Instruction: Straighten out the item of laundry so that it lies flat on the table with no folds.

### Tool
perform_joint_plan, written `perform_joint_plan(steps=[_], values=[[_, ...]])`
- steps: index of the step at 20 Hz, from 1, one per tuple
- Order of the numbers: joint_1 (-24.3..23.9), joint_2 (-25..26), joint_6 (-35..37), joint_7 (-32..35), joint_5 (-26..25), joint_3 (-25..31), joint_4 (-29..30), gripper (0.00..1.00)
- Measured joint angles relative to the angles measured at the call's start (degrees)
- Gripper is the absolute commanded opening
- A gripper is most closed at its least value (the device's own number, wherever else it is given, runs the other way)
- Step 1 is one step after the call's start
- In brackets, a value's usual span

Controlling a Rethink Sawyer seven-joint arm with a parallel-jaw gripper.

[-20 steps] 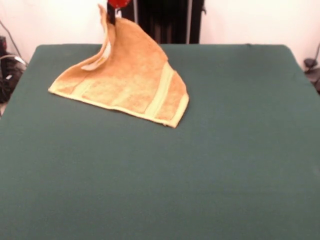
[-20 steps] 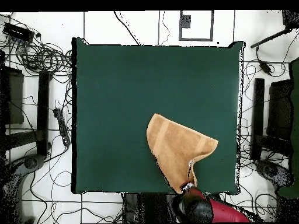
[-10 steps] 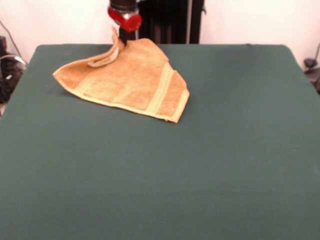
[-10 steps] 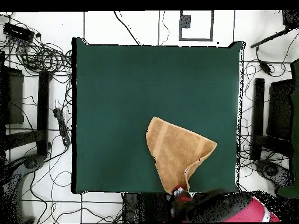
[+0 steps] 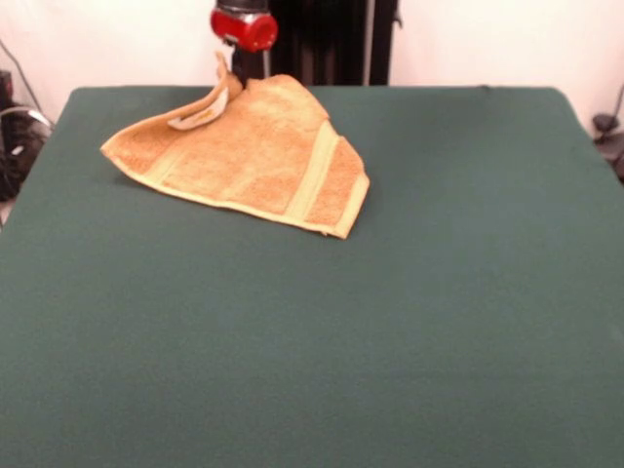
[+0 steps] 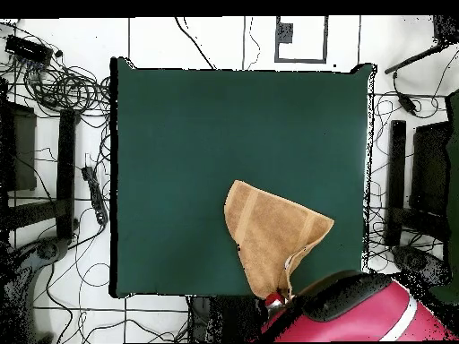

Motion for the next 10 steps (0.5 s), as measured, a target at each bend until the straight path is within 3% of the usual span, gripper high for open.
perform_joint_plan(steps=[10], values=[[-1.5,1.4,-2.8,0.0,-4.1,-0.6,-1.3,0.0]])
